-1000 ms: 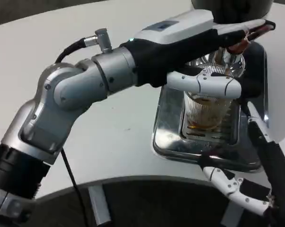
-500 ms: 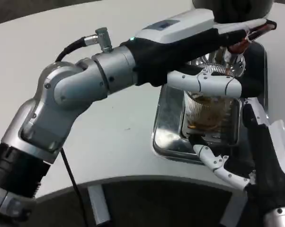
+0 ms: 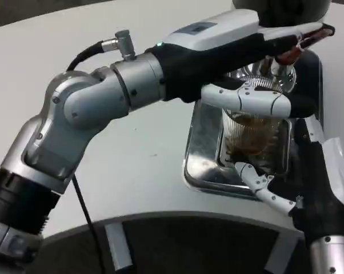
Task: Grasp the cup under the faucet to collect the drink, then remove the cup.
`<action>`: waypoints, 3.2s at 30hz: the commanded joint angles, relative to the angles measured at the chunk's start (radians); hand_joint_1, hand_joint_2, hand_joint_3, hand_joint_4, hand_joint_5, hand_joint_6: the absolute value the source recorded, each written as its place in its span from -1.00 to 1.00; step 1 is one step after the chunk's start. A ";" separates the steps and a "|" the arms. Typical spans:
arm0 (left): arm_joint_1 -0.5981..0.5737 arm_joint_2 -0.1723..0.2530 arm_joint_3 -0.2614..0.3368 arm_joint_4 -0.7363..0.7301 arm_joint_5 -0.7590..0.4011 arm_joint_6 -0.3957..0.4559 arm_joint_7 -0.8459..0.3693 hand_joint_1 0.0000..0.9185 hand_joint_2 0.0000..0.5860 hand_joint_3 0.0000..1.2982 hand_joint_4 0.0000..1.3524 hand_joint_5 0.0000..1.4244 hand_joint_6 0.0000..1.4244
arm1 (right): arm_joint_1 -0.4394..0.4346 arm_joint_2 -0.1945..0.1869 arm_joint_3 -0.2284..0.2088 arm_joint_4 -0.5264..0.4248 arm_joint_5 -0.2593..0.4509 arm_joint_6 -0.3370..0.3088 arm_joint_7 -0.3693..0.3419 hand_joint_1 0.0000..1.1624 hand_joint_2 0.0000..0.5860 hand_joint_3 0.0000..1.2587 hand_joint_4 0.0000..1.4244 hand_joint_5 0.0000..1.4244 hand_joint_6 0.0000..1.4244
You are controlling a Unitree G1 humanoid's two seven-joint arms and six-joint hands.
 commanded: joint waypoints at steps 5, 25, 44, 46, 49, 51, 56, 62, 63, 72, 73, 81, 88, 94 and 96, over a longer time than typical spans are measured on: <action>0.009 0.008 -0.035 0.033 0.023 -0.018 -0.057 -1.00 -0.62 -0.88 -1.00 -1.00 -0.81 | -0.033 0.044 0.008 0.044 0.026 0.029 -0.051 0.19 -0.08 -1.00 -1.00 -1.00 -1.00; -0.004 0.012 -0.039 0.069 0.026 -0.047 -0.063 -1.00 -0.62 -0.88 -1.00 -1.00 -0.81 | -0.115 0.053 0.011 0.128 0.094 0.069 -0.134 0.19 -0.08 -1.00 -1.00 -1.00 -1.00; -0.030 0.001 -0.064 0.132 0.081 -0.073 -0.030 -1.00 -0.62 -0.88 -1.00 -1.00 -0.82 | -0.137 0.053 0.017 0.149 0.133 0.093 -0.166 0.19 -0.08 -1.00 -1.00 -1.00 -1.00; -0.032 0.001 -0.068 0.135 0.084 -0.076 -0.026 -1.00 -0.62 -0.88 -1.00 -1.00 -0.82 | -0.138 0.053 0.017 0.150 0.136 0.096 -0.168 0.19 -0.08 -1.00 -1.00 -1.00 -1.00; -0.038 0.000 -0.076 0.139 0.093 -0.084 -0.016 -1.00 -0.62 -0.88 -1.00 -1.00 -0.83 | -0.140 0.051 0.017 0.151 0.141 0.098 -0.170 0.19 -0.08 -1.00 -1.00 -1.00 -1.00; -0.040 -0.002 -0.079 0.143 0.097 -0.087 -0.010 -1.00 -0.62 -0.88 -1.00 -1.00 -0.83 | -0.141 0.049 0.017 0.151 0.143 0.099 -0.171 0.19 -0.08 -1.00 -1.00 -1.00 -1.00; -0.049 -0.007 -0.081 0.158 0.104 -0.093 0.000 -1.00 -0.63 -0.88 -1.00 -1.00 -0.83 | -0.145 0.045 0.016 0.148 0.149 0.106 -0.172 0.19 -0.08 -1.00 -1.00 -1.00 -1.00; -0.068 -0.009 -0.085 0.188 0.107 -0.102 0.008 -1.00 -0.63 -0.89 -1.00 -1.00 -0.83 | -0.149 0.046 0.017 0.144 0.153 0.110 -0.173 0.19 -0.08 -1.00 -1.00 -1.00 -1.00; -0.070 -0.010 -0.085 0.194 0.107 -0.103 0.008 -1.00 -0.63 -0.89 -1.00 -1.00 -0.83 | -0.149 0.046 0.017 0.144 0.153 0.110 -0.174 0.19 -0.08 -1.00 -1.00 -1.00 -1.00; -0.078 -0.011 -0.083 0.219 0.107 -0.110 0.015 -1.00 -0.63 -0.90 -1.00 -1.00 -0.83 | -0.158 0.051 0.018 0.152 0.159 0.115 -0.179 0.19 -0.08 -1.00 -1.00 -1.00 -1.00; -0.079 -0.011 -0.083 0.221 0.107 -0.110 0.015 -1.00 -0.63 -0.89 -1.00 -1.00 -0.83 | -0.158 0.051 0.018 0.153 0.159 0.115 -0.181 0.19 -0.08 -1.00 -1.00 -1.00 -1.00; -0.078 -0.009 -0.078 0.220 0.101 -0.111 0.014 -1.00 -0.63 -0.88 -1.00 -1.00 -0.83 | -0.169 0.067 0.026 0.169 0.169 0.122 -0.200 0.19 -0.08 -1.00 -1.00 -1.00 -1.00; -0.071 -0.006 -0.071 0.206 0.090 -0.107 0.008 -1.00 -0.63 -0.88 -1.00 -1.00 -0.81 | -0.183 0.080 0.047 0.183 0.174 0.136 -0.225 0.18 -0.09 -1.00 -1.00 -1.00 -1.00; -0.055 0.000 -0.057 0.178 0.066 -0.098 -0.004 -1.00 -0.63 -0.88 -1.00 -1.00 -0.81 | -0.192 0.088 0.056 0.197 0.182 0.147 -0.248 0.18 -0.09 -1.00 -1.00 -1.00 -1.00; -0.049 0.001 -0.052 0.169 0.059 -0.093 -0.006 -1.00 -0.63 -0.88 -1.00 -1.00 -0.81 | -0.196 0.090 0.059 0.204 0.187 0.149 -0.256 0.18 -0.09 -1.00 -1.00 -1.00 -1.00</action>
